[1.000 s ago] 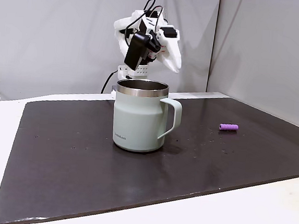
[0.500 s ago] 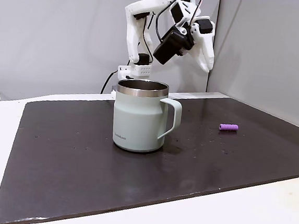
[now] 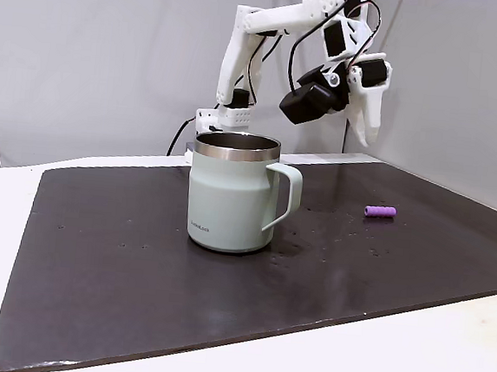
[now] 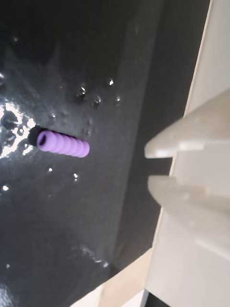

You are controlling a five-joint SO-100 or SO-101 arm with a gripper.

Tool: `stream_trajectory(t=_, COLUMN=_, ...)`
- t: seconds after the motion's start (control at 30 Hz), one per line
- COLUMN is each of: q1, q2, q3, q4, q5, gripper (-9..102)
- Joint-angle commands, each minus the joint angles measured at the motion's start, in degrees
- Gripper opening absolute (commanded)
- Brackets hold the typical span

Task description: Grasp a pengrip and put it in the cup.

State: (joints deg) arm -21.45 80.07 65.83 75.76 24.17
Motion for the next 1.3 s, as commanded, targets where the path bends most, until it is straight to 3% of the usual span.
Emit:
stream_trajectory(t=0.0, q1=0.8, q2=-3.6, q3=-8.8, q4=2.4, q5=1.9, gripper=0)
stream_trajectory(t=0.2, q1=0.6, q2=-12.3, q3=-17.2, q4=5.9, q5=4.0, gripper=15)
stream_trajectory(t=0.3, q1=0.4, q2=-15.7, q3=-19.9, q4=6.2, q5=4.5, gripper=18)
stream_trajectory(t=0.73, q1=-4.7, q2=-26.4, q3=-26.9, q4=7.1, q5=3.3, gripper=18)
stream_trajectory(t=1.27, q1=-2.7, q2=-36.3, q3=-34.4, q4=8.9, q5=3.1, gripper=15)
